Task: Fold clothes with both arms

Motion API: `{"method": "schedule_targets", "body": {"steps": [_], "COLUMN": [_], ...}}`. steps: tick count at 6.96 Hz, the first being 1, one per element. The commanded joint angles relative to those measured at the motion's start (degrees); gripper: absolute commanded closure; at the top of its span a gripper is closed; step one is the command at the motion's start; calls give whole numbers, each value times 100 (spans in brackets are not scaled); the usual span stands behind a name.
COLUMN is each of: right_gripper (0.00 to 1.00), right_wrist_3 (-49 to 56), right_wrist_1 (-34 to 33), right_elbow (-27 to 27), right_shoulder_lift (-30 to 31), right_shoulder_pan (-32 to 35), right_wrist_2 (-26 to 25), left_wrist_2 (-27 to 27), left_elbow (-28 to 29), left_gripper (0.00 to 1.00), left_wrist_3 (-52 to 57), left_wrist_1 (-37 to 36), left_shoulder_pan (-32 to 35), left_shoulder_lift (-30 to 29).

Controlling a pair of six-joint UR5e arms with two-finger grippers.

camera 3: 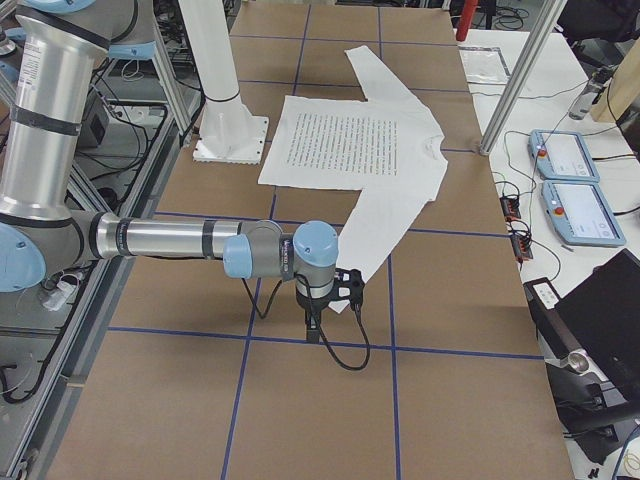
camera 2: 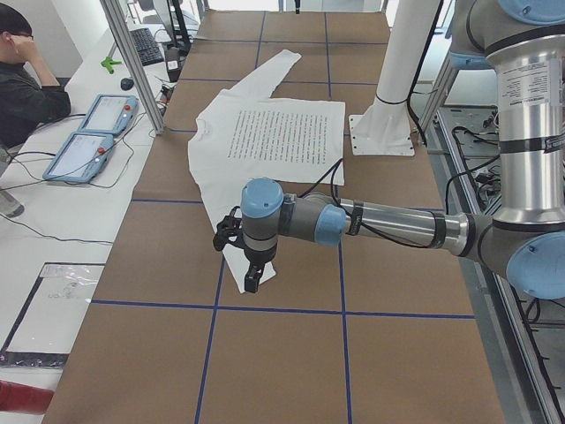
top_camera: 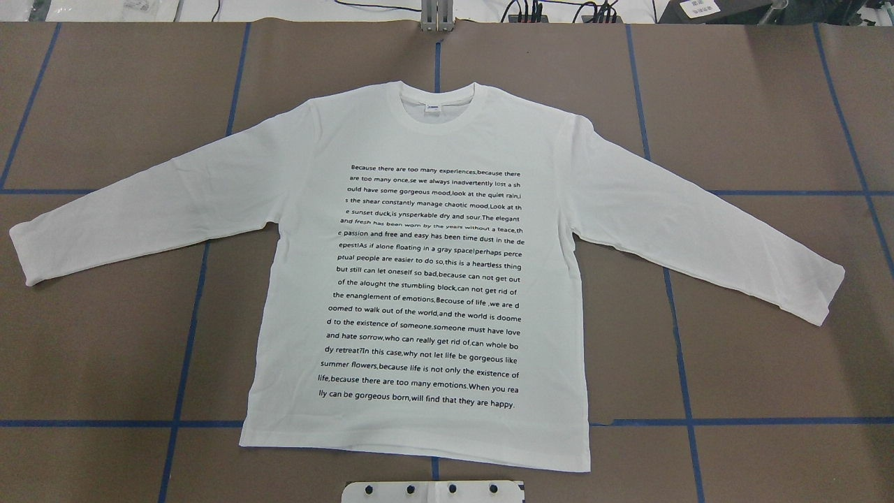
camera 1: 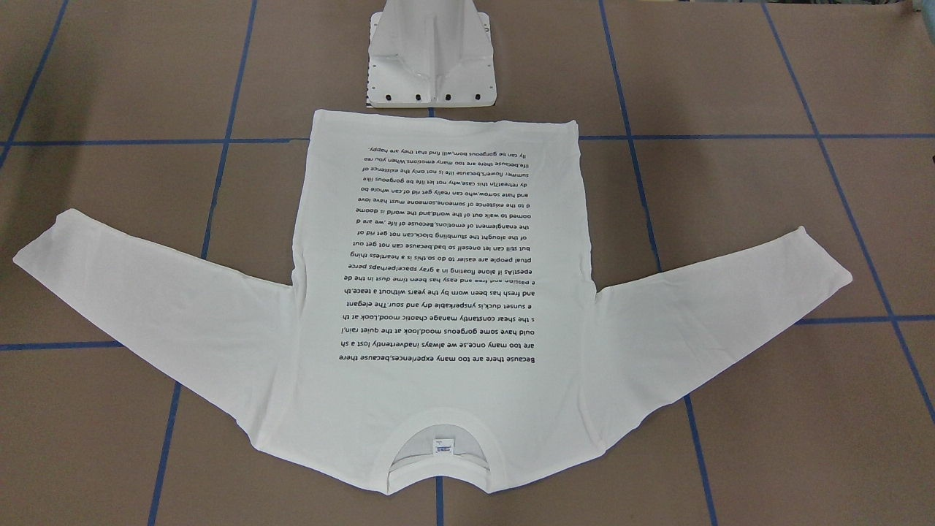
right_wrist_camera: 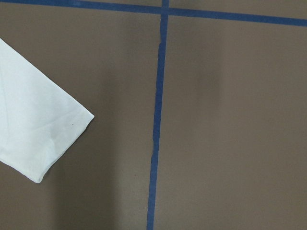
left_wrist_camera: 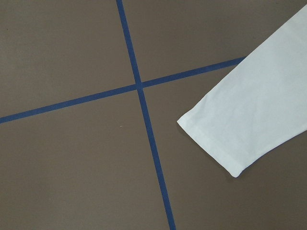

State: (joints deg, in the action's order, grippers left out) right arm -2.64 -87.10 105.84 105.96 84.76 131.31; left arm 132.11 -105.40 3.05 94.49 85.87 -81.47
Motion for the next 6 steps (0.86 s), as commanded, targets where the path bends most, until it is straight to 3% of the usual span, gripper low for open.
{"method": "schedule_targets", "body": {"steps": [1, 4, 6], "right_gripper": [0, 0, 0], "right_wrist_3": [0, -17, -105], "right_wrist_1": [0, 0, 9], "right_elbow": [-2, 42, 85], "right_shoulder_lift": [-23, -268, -837], "right_shoulder_pan": [-4, -4, -30], "right_wrist_2": [0, 9, 53], "left_wrist_2": [-1, -1, -19], "left_elbow": [-7, -42, -94], "left_gripper": [0, 0, 0], "left_wrist_3": [-6, -41, -24], "left_wrist_1": [35, 830, 1167], "left_shoulder_pan": [0, 0, -9], "left_shoulder_lift": [-9, 0, 0]}}
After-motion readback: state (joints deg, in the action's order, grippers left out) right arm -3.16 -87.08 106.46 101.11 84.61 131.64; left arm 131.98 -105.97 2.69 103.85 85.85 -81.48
